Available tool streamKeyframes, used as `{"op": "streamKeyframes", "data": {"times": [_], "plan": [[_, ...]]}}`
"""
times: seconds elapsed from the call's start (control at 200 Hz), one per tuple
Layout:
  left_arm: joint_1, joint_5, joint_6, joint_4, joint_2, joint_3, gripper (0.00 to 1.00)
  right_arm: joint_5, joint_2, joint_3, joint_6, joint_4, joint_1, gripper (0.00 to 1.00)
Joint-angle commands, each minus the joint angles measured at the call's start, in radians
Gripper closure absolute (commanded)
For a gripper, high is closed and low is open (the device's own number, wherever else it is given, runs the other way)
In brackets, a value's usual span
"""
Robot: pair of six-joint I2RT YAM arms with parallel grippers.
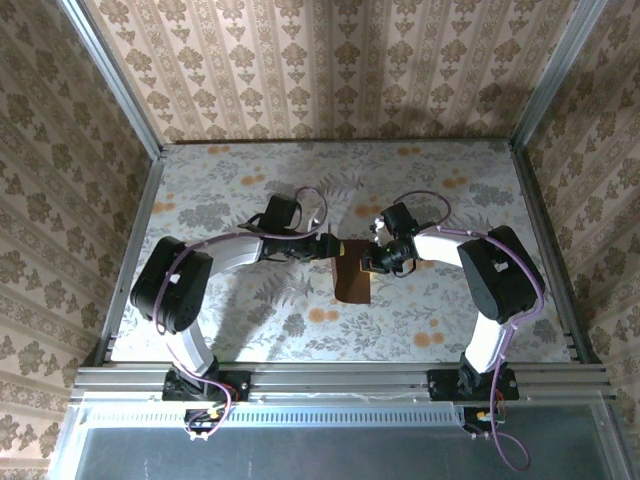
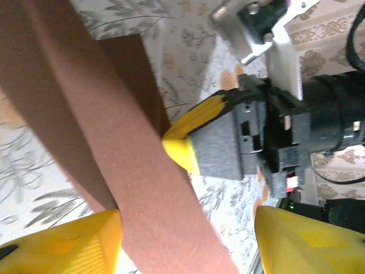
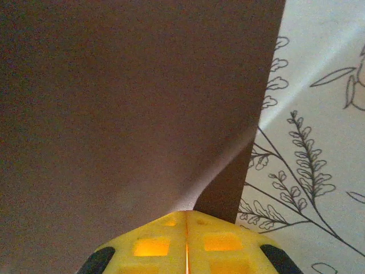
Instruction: Fold a paper plane with a square sheet of paper (fold left side to right side)
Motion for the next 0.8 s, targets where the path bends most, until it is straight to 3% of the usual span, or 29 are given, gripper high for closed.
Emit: {"op": "streamKeyframes", "data": {"times": [0.0,0.245,0.335,0.635,0.8], "plan": [[-0.023,0.03,-0.019,0.039,0.048,0.036,0.34,0.045,0.046,-0.015,-0.014,-0.039,0.017,0.9],[-0.052,0.034,-0.011,0.039,0.1,0.071,0.31,0.041,0.045,-0.023,-0.01,-0.027,0.021,0.9],[-0.052,0.017,-0.001,0.024,0.106,0.074,0.35,0.042,0.042,-0.027,-0.008,-0.025,0.021,0.9],[-0.053,-0.031,0.01,-0.016,0.124,0.08,0.72,0.036,0.028,-0.027,-0.003,-0.014,0.022,0.93],[-0.052,-0.039,0.024,-0.041,0.13,0.088,0.83,0.026,0.009,-0.027,0.005,-0.005,0.021,0.93]]}}
